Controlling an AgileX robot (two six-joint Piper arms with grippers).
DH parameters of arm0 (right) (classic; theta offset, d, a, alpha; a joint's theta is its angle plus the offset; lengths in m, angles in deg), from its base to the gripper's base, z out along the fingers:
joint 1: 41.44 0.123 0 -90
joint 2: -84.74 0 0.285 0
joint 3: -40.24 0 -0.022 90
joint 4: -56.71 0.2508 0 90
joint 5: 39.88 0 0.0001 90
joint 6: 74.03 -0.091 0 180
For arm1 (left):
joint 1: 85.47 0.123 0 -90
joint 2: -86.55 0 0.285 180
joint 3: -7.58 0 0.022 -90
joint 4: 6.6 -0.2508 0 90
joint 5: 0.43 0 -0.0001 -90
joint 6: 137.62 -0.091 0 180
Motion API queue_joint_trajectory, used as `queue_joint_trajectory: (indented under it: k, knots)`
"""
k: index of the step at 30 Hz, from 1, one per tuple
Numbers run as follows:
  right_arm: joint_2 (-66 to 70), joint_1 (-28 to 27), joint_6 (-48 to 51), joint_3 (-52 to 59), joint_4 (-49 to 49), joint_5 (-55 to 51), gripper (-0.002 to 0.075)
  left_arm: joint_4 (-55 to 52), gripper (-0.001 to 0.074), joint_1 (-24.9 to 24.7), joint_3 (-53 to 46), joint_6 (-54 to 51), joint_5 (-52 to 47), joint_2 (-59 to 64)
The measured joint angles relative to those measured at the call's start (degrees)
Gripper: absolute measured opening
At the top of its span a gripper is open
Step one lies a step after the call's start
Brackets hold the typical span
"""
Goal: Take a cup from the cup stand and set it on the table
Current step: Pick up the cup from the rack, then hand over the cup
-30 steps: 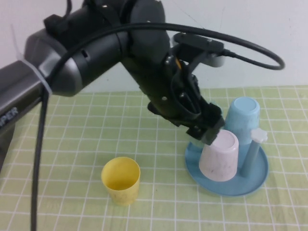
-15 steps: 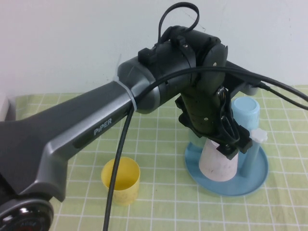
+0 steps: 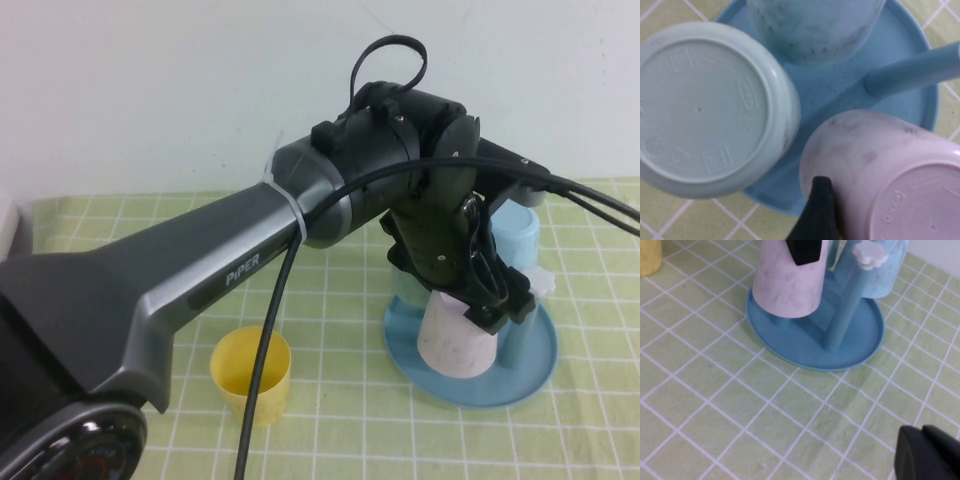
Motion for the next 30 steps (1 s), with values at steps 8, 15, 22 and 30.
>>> queue_joint_trajectory:
  k: [8,15,22,30]
  knots:
    - [0.0,0.0,0.0,0.0,0.0,0.0,-0.0003,0.0,0.055,0.0,0.0,-2.1,-0.6,0.7]
    - [0.0,0.0,0.0,0.0,0.1,0.0,-0.0003,-0.6,0.055,-0.1,1.3,-2.1,-3.9,0.1]
    - [0.0,0.0,0.0,-1.7,4.4,0.6,-0.0003,-0.6,0.055,-0.1,11.4,-1.8,-11.5,-1.9]
    - [-0.7,0.0,8.4,-1.7,37.5,4.7,-0.0003,4.7,0.055,-0.1,21.8,-0.9,-12.7,-6.1]
